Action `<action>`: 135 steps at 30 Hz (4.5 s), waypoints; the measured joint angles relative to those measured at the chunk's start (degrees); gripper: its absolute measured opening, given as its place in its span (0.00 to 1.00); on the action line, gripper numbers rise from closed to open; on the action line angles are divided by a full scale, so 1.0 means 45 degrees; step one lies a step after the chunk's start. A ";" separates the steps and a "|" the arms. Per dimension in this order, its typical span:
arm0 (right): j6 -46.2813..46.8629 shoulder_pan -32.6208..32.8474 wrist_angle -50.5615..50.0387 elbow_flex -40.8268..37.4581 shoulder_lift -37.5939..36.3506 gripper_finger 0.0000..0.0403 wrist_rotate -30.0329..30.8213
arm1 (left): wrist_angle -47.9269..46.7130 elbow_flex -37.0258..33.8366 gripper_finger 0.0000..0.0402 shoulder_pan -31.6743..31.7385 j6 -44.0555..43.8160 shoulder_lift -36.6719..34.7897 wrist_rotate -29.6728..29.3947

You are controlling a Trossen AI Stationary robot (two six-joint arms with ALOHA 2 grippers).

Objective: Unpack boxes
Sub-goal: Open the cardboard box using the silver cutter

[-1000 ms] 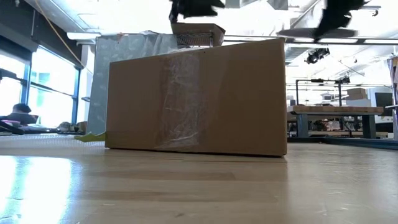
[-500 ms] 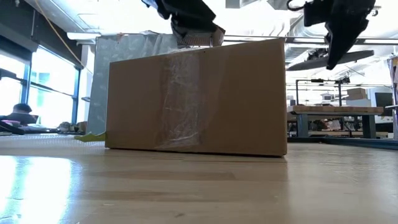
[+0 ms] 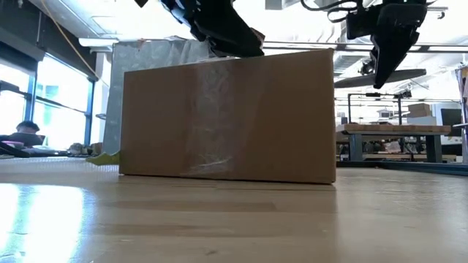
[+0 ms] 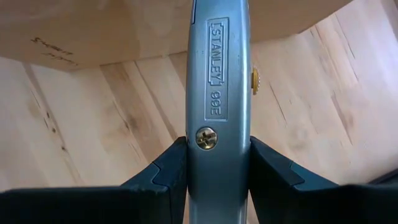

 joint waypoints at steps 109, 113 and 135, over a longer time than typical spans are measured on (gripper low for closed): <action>0.2051 -0.0136 -0.3687 0.0826 -0.0078 0.28 -0.2778 | 0.2937 0.0700 0.36 -0.0563 0.0046 0.1927 -0.3278; 0.2360 0.0104 -0.3224 0.0826 0.0013 0.28 -0.2773 | 0.3259 0.0685 0.36 -0.0568 0.0046 0.1960 -0.3242; 0.2984 0.0971 -0.3375 0.0831 0.0510 0.28 -0.2285 | 0.4559 0.0668 0.36 -0.0495 -0.0627 0.2348 -0.3276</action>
